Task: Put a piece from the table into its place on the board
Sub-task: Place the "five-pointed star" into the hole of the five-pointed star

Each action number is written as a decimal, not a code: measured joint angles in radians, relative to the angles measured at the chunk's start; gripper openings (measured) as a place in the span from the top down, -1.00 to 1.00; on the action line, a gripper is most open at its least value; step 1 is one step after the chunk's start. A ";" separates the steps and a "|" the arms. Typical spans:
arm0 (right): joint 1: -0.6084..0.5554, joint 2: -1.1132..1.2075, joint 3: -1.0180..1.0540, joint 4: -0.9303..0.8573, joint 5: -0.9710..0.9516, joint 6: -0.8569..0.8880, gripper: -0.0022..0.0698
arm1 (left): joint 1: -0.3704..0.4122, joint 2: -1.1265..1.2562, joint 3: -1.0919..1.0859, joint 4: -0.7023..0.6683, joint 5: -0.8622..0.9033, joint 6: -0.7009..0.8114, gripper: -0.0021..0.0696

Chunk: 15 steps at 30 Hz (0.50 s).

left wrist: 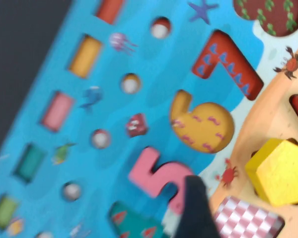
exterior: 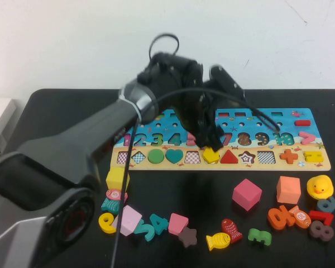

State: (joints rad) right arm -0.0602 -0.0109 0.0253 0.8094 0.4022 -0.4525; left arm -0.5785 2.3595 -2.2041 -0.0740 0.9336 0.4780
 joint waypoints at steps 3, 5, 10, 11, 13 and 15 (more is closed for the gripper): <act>0.000 0.000 0.000 0.000 0.000 -0.002 0.89 | 0.000 -0.047 0.000 0.047 0.010 -0.062 0.30; 0.000 0.000 0.000 0.002 0.000 -0.002 0.89 | 0.000 -0.051 -0.002 0.056 0.011 -0.077 0.63; 0.000 0.000 0.000 0.008 0.000 -0.016 0.89 | 0.000 -0.002 -0.002 0.058 0.011 -0.094 0.89; 0.000 0.000 0.000 0.008 0.000 -0.018 0.89 | 0.000 0.012 -0.002 0.058 0.006 -0.094 0.91; 0.000 0.000 0.000 0.009 0.000 -0.018 0.89 | 0.000 0.045 -0.002 0.060 -0.011 -0.096 0.93; 0.000 0.000 0.000 0.009 0.000 -0.020 0.89 | 0.000 0.068 -0.002 0.062 -0.030 -0.096 0.93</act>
State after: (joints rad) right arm -0.0602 -0.0109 0.0253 0.8188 0.4022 -0.4721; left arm -0.5785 2.4271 -2.2064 -0.0118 0.9036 0.3817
